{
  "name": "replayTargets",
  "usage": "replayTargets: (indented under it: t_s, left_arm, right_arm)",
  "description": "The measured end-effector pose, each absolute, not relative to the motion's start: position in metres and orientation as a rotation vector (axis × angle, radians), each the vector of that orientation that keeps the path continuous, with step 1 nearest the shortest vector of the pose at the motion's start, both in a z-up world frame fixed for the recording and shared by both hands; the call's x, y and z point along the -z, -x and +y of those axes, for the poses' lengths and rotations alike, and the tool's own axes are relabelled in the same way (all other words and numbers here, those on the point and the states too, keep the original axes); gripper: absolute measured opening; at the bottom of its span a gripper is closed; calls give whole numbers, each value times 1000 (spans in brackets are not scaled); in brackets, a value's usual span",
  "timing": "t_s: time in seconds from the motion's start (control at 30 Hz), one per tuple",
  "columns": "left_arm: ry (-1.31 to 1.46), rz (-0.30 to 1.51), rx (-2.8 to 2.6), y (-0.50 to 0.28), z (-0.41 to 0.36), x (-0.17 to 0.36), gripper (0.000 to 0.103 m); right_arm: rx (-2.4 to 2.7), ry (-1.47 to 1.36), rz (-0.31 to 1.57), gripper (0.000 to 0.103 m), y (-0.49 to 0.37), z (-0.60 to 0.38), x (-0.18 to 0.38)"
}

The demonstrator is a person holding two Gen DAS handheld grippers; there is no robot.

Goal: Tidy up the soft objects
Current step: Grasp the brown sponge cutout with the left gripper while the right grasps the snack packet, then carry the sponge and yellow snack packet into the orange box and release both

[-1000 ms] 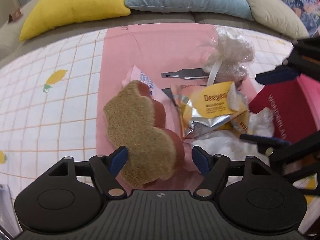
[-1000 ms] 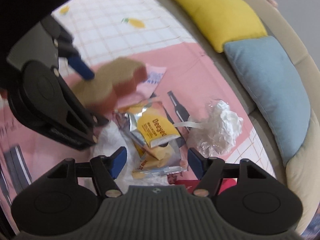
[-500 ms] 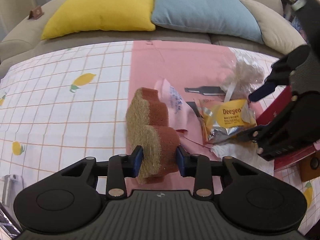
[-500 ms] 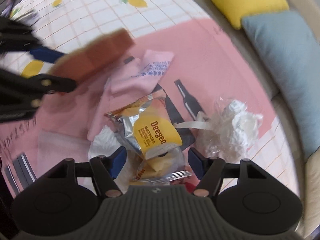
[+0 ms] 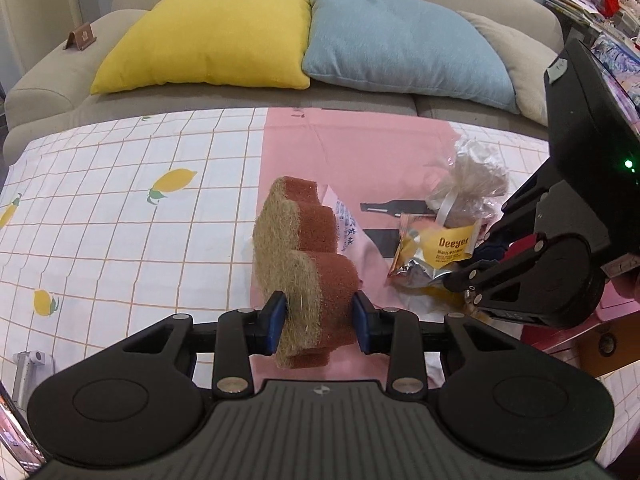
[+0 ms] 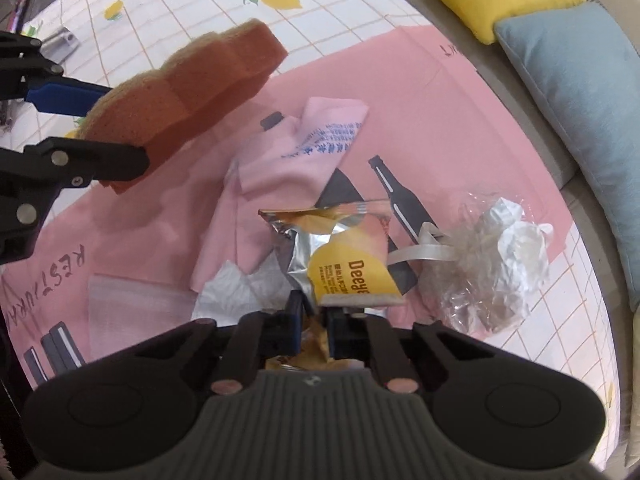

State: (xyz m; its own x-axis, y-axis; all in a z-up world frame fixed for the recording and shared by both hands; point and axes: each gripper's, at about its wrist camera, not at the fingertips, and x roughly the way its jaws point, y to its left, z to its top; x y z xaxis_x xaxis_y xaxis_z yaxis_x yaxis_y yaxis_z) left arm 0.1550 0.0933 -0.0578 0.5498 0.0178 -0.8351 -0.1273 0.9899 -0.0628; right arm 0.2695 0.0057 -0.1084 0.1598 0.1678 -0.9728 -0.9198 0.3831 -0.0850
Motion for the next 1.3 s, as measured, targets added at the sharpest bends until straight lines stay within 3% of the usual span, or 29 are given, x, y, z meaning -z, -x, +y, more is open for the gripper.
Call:
replayTargets:
  t_s: [0.77,1.3]
  left_arm:
    - [167,910,-5,-109,56,6,39]
    - [217,878,117,-62,13,-24,39]
  right_arm:
    - [-864,455,927,0,-199,-56,-8]
    - [-675,126,934,0,-117,-155,-13]
